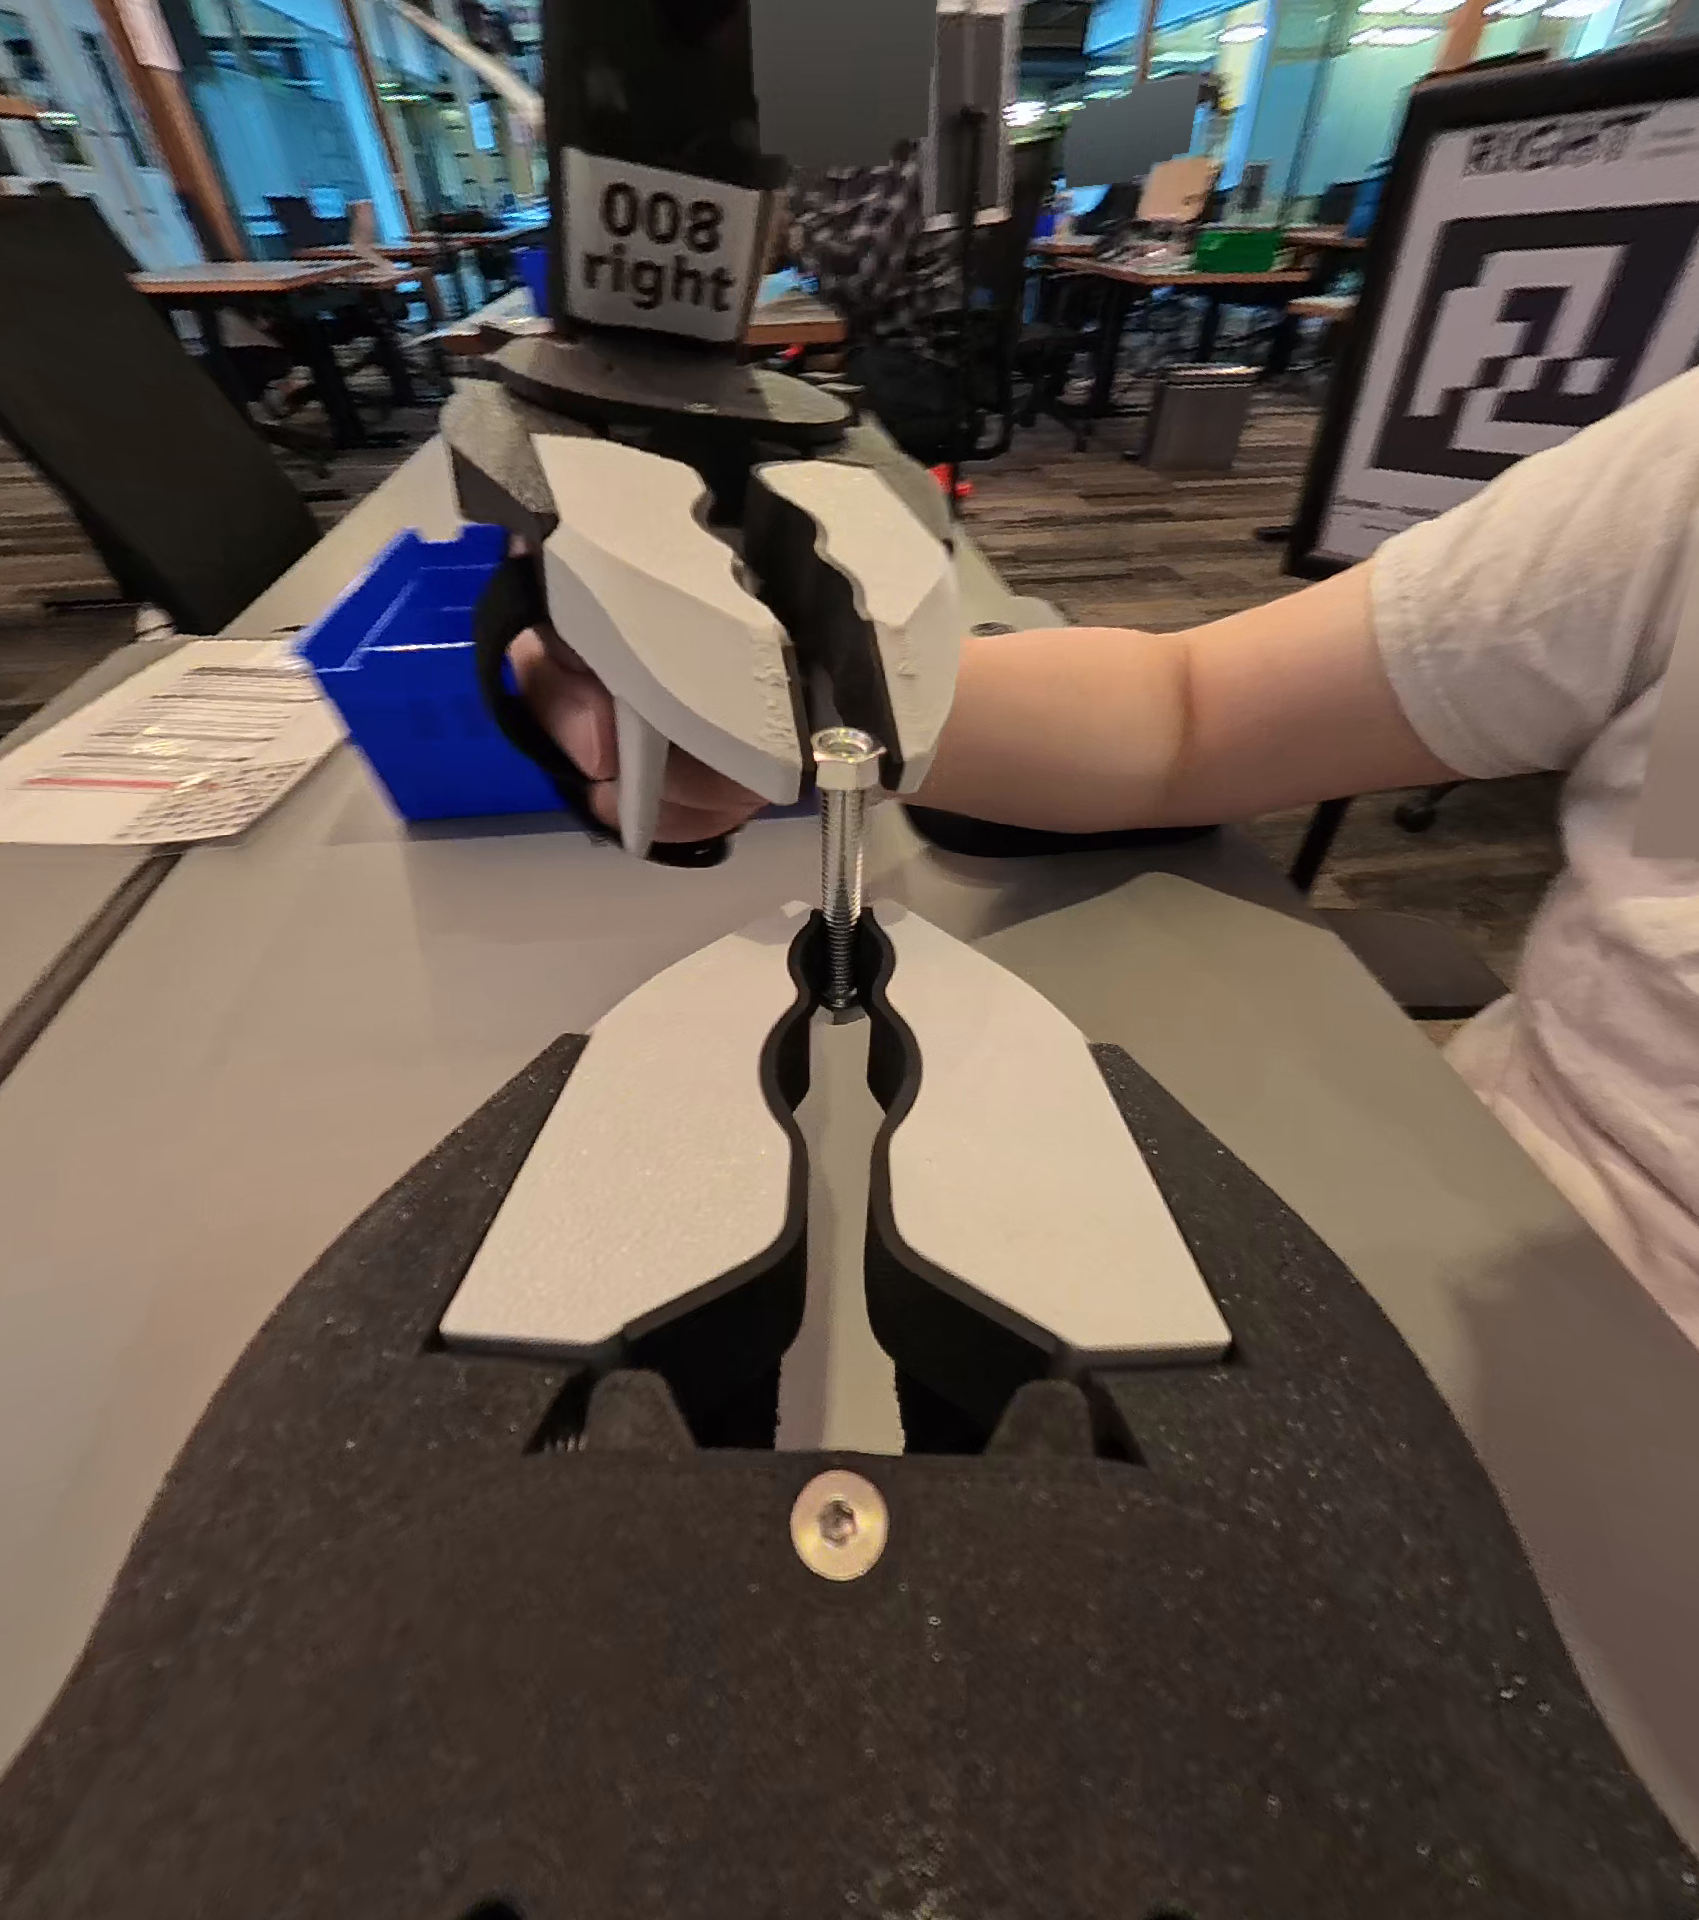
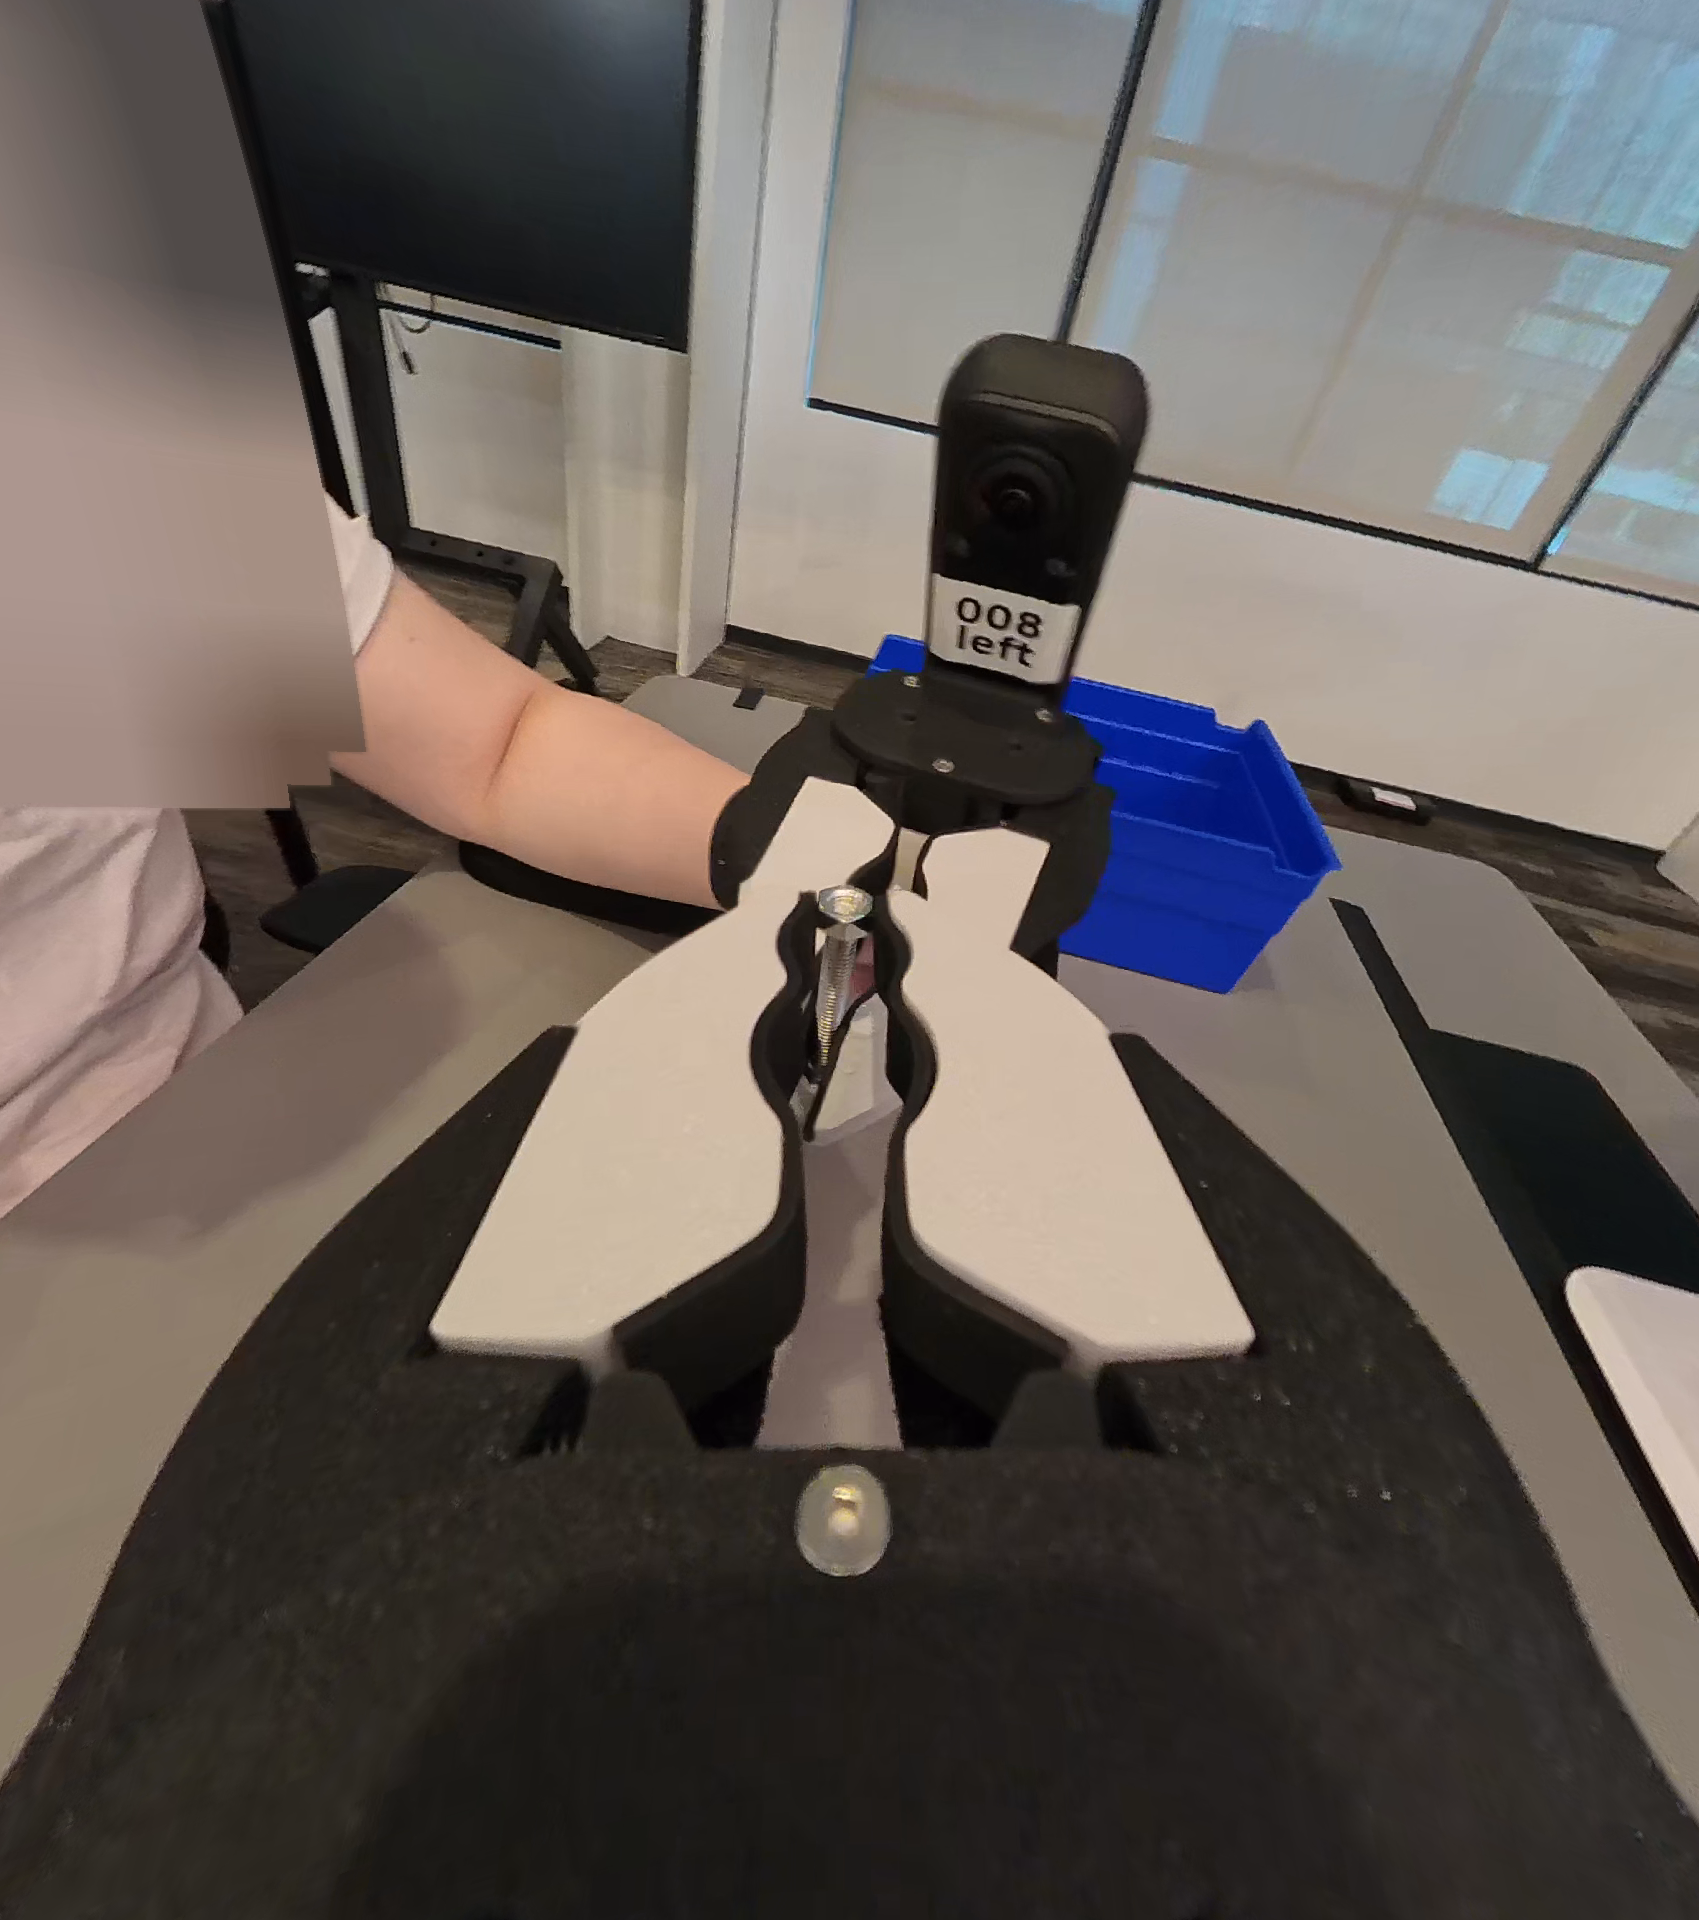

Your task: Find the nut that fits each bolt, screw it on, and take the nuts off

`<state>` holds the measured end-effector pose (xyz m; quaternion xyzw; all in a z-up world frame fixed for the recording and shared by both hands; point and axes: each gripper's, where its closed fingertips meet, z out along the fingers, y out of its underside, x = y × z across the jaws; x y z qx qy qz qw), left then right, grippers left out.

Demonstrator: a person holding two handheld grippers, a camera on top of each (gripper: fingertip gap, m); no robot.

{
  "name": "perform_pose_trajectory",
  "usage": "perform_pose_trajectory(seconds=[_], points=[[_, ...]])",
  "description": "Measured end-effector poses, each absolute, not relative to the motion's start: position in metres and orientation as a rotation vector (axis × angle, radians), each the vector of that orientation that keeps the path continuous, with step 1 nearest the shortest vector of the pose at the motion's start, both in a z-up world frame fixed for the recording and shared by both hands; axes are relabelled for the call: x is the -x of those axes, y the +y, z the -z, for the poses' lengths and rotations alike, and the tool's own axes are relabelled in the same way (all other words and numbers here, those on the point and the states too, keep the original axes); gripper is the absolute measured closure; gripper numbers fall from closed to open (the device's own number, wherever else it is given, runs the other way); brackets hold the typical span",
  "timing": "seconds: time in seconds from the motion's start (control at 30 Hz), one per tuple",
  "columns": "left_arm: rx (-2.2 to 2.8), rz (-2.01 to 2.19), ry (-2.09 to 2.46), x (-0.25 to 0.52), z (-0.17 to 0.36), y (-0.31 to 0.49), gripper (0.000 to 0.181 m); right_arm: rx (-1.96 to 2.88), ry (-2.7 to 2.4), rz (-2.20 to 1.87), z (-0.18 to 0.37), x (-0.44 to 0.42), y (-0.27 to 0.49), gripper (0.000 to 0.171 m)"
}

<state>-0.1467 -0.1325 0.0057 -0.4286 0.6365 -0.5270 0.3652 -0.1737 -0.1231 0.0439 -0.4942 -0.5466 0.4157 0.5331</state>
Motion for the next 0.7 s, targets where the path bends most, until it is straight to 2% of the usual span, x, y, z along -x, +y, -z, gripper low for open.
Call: perform_pose_trajectory(seconds=[0.7], points=[[1.335,0.924,1.341,0.144,-0.001,-0.063,0.177,1.419,-0.946,-0.705,-0.039,0.169,-0.064,0.161]])
